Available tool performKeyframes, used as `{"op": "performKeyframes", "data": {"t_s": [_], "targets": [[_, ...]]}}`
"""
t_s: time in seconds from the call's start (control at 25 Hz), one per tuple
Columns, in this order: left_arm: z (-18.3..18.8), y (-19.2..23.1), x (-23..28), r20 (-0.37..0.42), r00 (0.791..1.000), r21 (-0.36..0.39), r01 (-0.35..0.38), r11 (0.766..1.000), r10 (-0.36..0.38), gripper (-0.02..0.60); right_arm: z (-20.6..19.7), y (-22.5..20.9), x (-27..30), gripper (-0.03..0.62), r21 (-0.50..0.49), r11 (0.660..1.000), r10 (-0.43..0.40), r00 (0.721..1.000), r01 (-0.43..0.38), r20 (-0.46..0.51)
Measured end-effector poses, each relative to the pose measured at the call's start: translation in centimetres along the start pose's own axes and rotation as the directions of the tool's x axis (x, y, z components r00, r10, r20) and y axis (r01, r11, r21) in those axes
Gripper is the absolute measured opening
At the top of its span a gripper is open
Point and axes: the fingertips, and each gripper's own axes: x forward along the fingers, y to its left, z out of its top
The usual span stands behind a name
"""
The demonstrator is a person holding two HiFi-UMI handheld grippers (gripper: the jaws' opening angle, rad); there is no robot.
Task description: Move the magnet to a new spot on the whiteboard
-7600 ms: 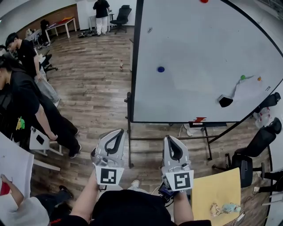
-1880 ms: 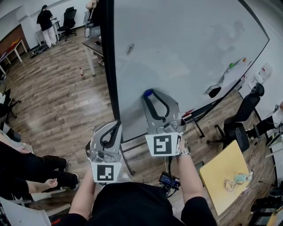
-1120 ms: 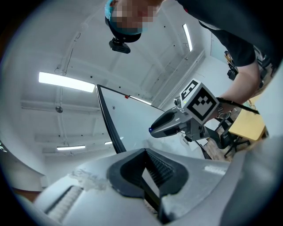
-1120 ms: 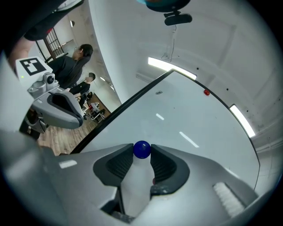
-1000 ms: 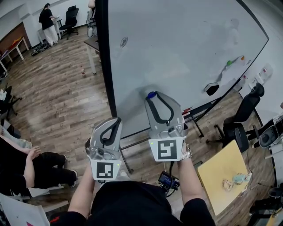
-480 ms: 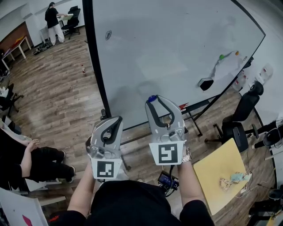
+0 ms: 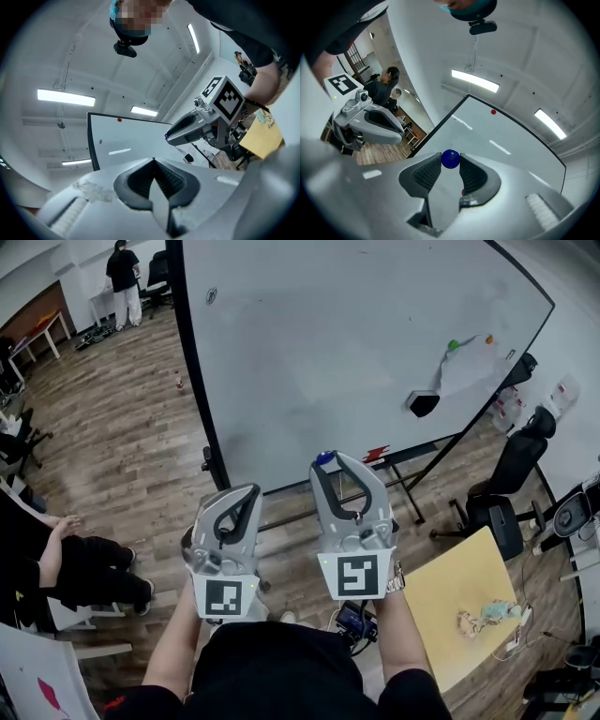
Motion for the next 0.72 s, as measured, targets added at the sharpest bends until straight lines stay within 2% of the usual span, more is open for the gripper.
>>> {"op": "performKeyframes", "data": {"t_s": [0.44,0.72], "targets": [[3.3,-3.6,-2.9,-0.008,0.999,-0.001,-0.033,0.999,0.033,0.0,-0.1,0.4,-6.6,0.127,0.048,0.999,0.012,1.0,-0.012,-0.013],[4.3,-5.0,-3.5,-0.009,0.999,0.001,-0.034,0.999,0.034,0.0,0.0,0.4,-8.6,0.127,0.034,0.999,0.022,1.0,-0.022,0.003]]}}
